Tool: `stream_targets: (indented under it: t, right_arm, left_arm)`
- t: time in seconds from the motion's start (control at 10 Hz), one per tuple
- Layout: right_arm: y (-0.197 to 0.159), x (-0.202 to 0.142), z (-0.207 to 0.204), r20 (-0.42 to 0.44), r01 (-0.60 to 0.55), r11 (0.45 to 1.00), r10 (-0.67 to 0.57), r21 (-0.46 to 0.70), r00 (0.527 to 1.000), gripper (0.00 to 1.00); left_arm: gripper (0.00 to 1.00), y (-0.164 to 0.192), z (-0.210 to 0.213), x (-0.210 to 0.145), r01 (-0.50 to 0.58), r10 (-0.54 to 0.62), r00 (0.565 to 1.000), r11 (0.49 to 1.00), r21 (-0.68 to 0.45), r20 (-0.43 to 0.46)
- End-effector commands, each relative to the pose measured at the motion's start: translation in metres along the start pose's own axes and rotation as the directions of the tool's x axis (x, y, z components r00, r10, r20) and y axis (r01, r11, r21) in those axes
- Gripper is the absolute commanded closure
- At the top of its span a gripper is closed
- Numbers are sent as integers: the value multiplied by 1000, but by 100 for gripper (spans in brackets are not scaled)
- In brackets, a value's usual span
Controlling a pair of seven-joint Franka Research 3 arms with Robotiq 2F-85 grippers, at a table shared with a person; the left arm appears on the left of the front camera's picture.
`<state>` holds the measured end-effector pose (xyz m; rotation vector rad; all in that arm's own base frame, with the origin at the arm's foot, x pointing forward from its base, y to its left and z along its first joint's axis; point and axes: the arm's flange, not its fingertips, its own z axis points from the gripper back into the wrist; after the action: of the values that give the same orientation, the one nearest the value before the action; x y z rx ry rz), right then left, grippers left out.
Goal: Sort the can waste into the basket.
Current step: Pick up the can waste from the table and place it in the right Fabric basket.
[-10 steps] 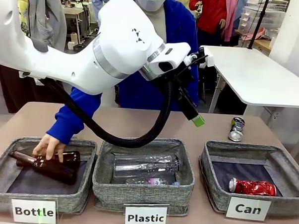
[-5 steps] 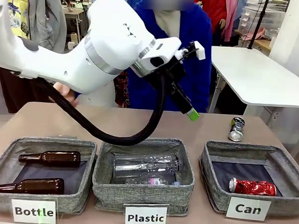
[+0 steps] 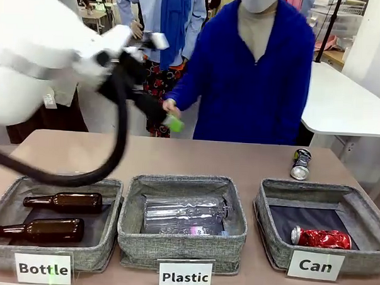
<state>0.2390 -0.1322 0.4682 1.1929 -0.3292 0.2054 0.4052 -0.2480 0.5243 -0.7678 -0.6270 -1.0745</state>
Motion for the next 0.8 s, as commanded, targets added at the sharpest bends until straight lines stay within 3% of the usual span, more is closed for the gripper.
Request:
stream_targets:
  t: [0.0, 0.2, 0.4, 0.5, 0.6, 0.7]
  right_arm:
    - [17, 0, -85, -46, -26, 999, 27, 36, 999, 0]
    - [18, 6, -135, -72, 27, 997, -21, 78, 997, 0]
    - [0, 6, -167, -71, 84, 993, -78, 78, 994, 0]
    - [-9, 1, -173, -67, 116, 987, -109, 109, 992, 0]
    - [-15, 10, -178, -20, 139, 981, -137, 135, 990, 0]
    - [2, 72, -129, -110, 66, 994, -57, 81, 992, 0]
  left_arm:
    - [0, -9, 59, -80, -229, 226, 963, 974, -2, 148]
    - [0, -7, 100, -167, -477, 452, 824, 879, -13, 341]
    - [0, -12, 122, -240, -587, 547, 638, 801, -116, 542]
    - [0, -18, 124, -262, -609, 578, 589, 777, -159, 565]
    - [0, -6, 136, -260, -630, 606, 582, 758, -170, 542]
    - [0, 4, 111, -274, -669, 657, 572, 720, -185, 491]
